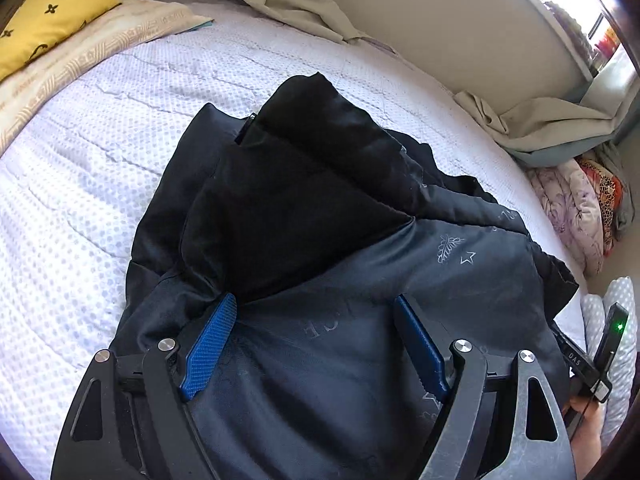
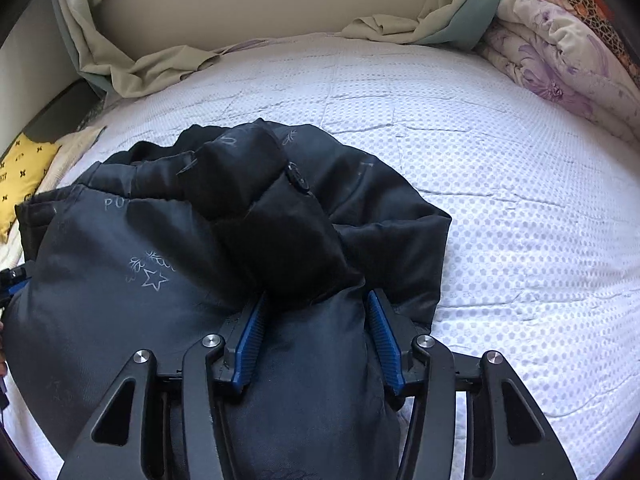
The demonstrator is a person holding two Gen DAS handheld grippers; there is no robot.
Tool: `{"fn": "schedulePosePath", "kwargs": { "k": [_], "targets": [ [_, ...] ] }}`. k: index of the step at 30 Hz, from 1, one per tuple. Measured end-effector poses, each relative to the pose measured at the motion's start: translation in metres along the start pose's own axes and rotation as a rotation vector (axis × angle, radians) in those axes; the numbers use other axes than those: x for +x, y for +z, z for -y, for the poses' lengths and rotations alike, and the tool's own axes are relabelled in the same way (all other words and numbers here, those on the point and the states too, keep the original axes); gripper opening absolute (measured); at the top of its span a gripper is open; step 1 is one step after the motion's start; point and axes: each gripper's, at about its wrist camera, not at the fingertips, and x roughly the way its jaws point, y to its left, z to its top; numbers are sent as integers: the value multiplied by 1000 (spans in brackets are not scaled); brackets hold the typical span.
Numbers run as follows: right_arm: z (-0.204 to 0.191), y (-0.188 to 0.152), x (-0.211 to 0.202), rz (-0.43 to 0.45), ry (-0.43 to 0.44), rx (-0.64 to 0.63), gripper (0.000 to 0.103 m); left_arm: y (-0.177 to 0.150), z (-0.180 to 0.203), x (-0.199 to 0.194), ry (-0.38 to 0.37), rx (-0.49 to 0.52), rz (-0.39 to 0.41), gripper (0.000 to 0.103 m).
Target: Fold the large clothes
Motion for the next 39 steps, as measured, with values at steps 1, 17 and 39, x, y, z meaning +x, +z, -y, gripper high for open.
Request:
{"fn": "schedulePosePath", "kwargs": {
  "k": [1,17,39],
  "targets": [
    [2,0,1,3,10,9,48,-2,1,2,7,13,9,85],
    [60,8,-2,11,282,395,50,1,9,9,0,28,17,96],
    [-17,32,-125,155,137,154,59,19,-17,-82,-65,-117,105,98]
  ]
}}
